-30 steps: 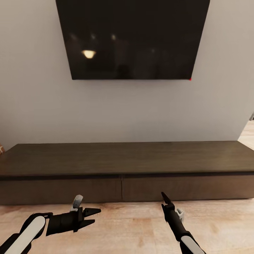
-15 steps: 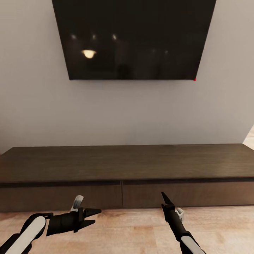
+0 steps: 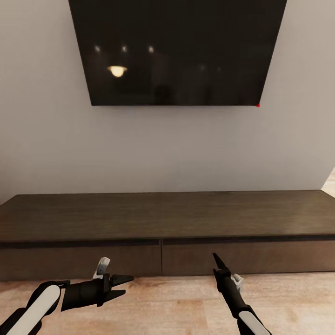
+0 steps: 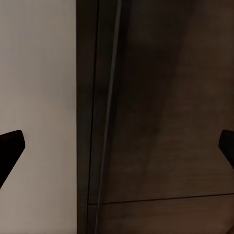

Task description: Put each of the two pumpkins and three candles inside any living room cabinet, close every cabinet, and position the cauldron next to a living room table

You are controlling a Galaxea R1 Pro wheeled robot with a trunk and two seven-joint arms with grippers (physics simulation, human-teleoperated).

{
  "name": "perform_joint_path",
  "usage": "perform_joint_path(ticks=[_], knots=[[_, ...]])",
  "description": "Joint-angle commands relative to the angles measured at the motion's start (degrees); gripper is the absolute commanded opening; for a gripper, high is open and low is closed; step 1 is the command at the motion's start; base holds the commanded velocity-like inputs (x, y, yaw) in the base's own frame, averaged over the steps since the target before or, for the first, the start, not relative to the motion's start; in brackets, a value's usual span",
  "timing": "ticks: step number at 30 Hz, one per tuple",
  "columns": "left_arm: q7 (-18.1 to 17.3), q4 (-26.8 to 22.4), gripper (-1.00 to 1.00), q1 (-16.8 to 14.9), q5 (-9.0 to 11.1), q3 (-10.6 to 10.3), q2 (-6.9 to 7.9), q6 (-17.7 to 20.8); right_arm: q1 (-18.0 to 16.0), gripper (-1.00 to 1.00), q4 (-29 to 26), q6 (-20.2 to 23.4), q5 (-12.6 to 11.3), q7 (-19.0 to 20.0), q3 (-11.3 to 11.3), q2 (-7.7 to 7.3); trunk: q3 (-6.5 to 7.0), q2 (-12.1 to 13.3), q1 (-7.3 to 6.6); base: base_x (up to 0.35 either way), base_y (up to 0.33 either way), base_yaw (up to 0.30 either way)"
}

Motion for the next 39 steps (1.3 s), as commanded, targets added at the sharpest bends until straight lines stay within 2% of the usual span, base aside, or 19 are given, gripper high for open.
perform_joint_path(ticks=[1, 5, 9, 23, 28, 39], knots=[[-0.42, 0.03, 1.0, -0.04, -0.32, -0.05, 0.04, 0.04, -0.03, 1.0, 0.03, 0.22, -0.64, 0.27, 0.33, -0.08, -0.05, -0.02, -0.01, 0.0, 0.0, 0.0], [-0.42, 0.02, 1.0, -0.04, -0.28, 0.0, 0.05, 0.04, -0.03, 1.0, 0.02, 0.18, -1.97, 0.69, 0.32, -0.14, -0.27, -0.03, 0.01, 0.0, 0.0, 0.0], [-0.42, 0.02, 1.0, -0.04, -0.24, -0.02, 0.05, 0.04, -0.03, 1.0, -0.03, 0.17, -3.08, 3.61, 0.32, -0.17, -1.16, -0.09, 0.12, 0.0, 0.0, 0.0], [-0.44, 0.01, 1.0, -0.04, -0.23, -0.12, 0.05, 0.04, -0.03, 1.0, -0.13, 0.16, -3.19, 6.37, 0.44, -0.13, -4.26, -0.28, 0.48, 0.0, 0.0, 0.0], [-0.47, 0.01, 1.0, -0.04, -0.24, -0.12, 0.05, 0.04, -0.03, 1.0, -0.14, 0.16, -3.16, 8.66, 0.5, -0.13, -4.26, -0.28, 0.48, 0.0, 0.0, 0.0], [-0.49, 0.01, 1.0, -0.04, -0.23, -0.12, 0.04, 0.04, -0.03, 1.0, -0.14, 0.16, -3.22, 8.97, 0.5, -0.13, -4.26, -0.28, 0.48, 0.094, 0.0, 0.0]])
